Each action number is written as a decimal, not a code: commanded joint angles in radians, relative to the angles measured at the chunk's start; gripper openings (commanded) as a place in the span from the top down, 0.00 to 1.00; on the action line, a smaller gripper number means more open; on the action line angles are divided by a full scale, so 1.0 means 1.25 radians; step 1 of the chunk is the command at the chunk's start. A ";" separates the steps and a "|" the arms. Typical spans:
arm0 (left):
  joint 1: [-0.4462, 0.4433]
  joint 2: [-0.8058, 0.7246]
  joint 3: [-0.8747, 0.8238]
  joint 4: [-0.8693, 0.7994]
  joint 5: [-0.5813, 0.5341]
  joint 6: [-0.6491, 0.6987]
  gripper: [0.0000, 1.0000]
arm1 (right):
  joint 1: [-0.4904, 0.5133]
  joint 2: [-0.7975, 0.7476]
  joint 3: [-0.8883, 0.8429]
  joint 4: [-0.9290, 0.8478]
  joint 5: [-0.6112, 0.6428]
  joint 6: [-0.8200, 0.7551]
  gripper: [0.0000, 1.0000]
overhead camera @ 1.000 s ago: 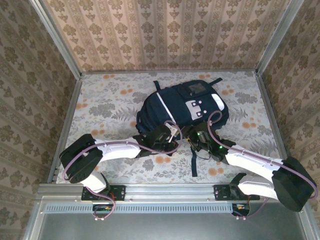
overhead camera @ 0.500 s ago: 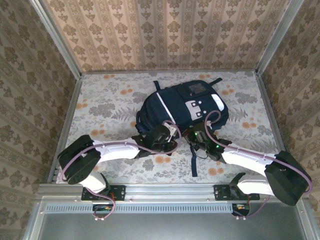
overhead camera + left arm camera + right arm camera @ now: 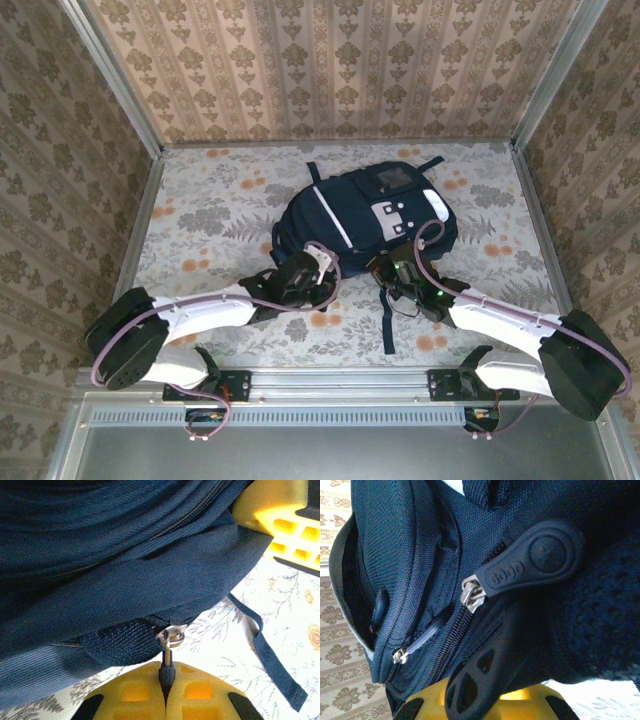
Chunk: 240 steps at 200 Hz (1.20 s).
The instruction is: Pack the student bag
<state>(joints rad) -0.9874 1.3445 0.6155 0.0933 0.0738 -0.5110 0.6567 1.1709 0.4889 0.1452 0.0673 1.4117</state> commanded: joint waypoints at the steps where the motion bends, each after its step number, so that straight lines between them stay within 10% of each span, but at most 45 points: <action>1: 0.030 -0.051 -0.037 -0.062 -0.034 0.010 1.00 | -0.031 -0.020 0.021 -0.052 0.060 -0.048 1.00; 196: 0.132 -0.165 -0.129 -0.076 0.038 0.043 1.00 | -0.225 0.012 0.166 -0.247 -0.142 -0.360 1.00; 240: 0.074 -0.097 -0.105 -0.010 0.077 0.051 1.00 | -0.226 0.081 0.309 -0.394 -0.142 -0.514 0.61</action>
<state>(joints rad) -0.8585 1.1770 0.4797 0.0780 0.1452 -0.4694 0.3901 1.2671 0.7639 -0.2783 -0.1715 0.9234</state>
